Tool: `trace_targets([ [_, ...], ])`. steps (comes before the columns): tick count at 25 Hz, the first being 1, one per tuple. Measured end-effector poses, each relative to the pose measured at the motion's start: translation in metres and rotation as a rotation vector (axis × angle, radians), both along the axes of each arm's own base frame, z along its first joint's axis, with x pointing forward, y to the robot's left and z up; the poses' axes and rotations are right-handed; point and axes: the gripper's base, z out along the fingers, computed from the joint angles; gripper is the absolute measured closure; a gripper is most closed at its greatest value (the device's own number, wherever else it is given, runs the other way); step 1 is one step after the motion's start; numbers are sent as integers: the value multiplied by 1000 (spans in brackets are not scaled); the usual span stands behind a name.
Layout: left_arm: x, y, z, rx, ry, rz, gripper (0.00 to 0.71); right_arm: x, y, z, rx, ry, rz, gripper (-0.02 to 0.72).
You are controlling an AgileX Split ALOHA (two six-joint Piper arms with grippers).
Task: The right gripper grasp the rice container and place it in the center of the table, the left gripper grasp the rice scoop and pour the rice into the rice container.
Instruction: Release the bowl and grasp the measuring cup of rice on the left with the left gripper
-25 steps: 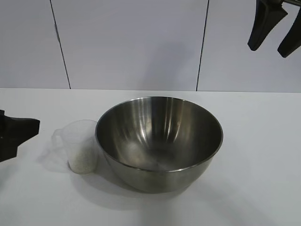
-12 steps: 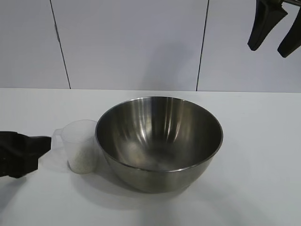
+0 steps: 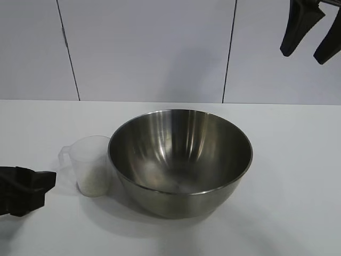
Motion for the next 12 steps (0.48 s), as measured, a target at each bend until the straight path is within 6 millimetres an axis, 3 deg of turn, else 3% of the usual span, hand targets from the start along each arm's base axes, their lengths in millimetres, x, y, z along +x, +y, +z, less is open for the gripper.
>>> trace_targets([
  [12, 1, 1, 0, -1, -3, 19, 213, 0, 0, 0, 0, 0, 0, 313],
])
